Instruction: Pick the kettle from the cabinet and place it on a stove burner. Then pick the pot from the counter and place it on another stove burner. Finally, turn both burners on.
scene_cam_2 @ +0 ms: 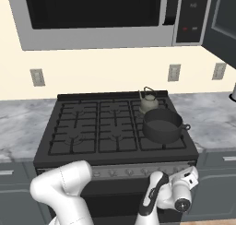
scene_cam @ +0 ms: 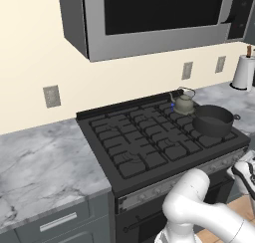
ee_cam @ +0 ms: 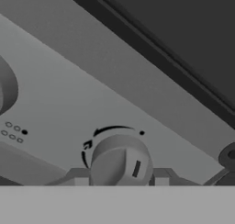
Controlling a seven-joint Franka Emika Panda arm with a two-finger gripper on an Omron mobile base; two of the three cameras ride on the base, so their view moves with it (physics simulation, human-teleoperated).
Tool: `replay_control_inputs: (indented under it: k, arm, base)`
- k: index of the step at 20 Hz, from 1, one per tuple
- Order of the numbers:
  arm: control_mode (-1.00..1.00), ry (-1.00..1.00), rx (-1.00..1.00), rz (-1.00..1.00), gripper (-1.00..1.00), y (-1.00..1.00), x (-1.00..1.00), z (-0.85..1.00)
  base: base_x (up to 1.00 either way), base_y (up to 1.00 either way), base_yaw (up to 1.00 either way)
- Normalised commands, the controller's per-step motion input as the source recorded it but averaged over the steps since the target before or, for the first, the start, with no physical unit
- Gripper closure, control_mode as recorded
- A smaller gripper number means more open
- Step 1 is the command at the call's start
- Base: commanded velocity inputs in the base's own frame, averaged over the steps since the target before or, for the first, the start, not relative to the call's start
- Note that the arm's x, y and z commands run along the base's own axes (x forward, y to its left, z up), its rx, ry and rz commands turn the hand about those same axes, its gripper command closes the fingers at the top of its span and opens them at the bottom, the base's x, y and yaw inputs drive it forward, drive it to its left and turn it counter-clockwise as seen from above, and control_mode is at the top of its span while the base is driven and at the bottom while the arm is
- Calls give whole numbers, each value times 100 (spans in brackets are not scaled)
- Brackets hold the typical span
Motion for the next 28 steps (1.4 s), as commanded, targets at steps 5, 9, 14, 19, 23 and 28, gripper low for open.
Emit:
replay_control_inputs:
  k: [5, 9, 14, 19, 23, 28]
  arm:
    - [-100, 0, -14, 3, 100, 0, 0, 0]
    - [-100, 0, -14, 3, 100, 0, 0, 0]
    - [-100, 0, -14, 3, 100, 0, 0, 0]
    - [-100, 0, -14, 3, 100, 0, 0, 3]
    - [-100, 0, -15, 3, 100, 0, 0, 6]
    - [-100, 0, -17, 3, 100, 0, 0, 7]
  base:
    - [0, 0, 0]
    - [0, 0, 0]
    - [0, 0, 0]
    - [0, 0, 0]
    - [0, 0, 0]
    - [0, 0, 0]
